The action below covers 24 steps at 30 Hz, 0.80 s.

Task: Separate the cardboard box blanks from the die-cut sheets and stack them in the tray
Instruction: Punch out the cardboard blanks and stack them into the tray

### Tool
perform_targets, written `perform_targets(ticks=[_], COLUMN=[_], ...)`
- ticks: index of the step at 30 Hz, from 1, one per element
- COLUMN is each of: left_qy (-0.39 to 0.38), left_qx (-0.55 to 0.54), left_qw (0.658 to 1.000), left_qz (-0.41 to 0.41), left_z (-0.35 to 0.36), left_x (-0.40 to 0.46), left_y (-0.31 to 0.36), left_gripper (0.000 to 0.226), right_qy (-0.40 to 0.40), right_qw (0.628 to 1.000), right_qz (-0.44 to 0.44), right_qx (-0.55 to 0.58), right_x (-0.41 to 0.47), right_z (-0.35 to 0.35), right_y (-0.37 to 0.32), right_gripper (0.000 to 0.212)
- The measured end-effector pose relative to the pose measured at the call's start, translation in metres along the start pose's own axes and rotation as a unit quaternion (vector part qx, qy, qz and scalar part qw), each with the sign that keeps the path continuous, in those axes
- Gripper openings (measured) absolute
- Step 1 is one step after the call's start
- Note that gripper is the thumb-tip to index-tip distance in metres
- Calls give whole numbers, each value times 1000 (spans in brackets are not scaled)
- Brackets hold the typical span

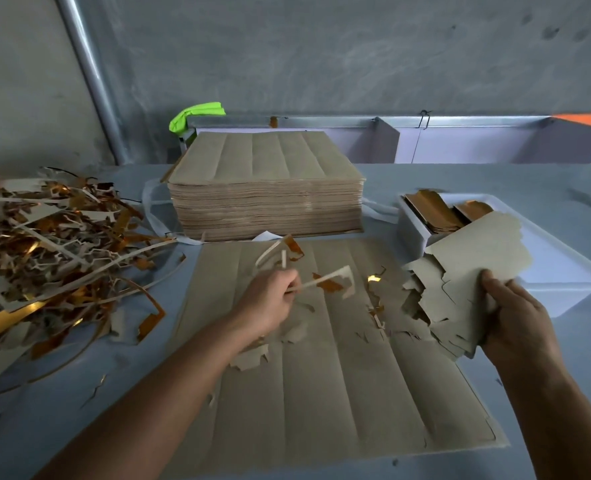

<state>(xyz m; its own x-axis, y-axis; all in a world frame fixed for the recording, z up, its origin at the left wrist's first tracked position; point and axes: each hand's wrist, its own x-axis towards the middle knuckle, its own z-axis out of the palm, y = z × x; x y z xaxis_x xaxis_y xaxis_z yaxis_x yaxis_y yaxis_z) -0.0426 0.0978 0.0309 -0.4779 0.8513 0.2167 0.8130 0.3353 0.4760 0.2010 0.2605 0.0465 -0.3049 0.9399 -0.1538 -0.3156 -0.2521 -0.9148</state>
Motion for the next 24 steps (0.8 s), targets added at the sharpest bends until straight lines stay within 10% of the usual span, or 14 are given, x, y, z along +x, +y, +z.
perform_targets(ticks=[5, 11, 18, 24], left_qy=[3, -173, -142, 19], left_qx=[15, 17, 4, 70], left_qw=[1000, 984, 989, 994], left_qz=[16, -32, -27, 80], left_z=[34, 88, 91, 19], left_x=[52, 90, 99, 72], left_y=[42, 74, 66, 40], left_gripper=[37, 86, 10, 11], right_qy=[-4, 11, 0, -62], right_qw=[1000, 1000, 1000, 998], right_qz=[-6, 13, 22, 8], right_qx=[14, 13, 4, -7], right_x=[5, 15, 15, 3], right_z=[-2, -5, -2, 20], right_y=[-1, 5, -1, 8], right_gripper=[11, 9, 11, 13])
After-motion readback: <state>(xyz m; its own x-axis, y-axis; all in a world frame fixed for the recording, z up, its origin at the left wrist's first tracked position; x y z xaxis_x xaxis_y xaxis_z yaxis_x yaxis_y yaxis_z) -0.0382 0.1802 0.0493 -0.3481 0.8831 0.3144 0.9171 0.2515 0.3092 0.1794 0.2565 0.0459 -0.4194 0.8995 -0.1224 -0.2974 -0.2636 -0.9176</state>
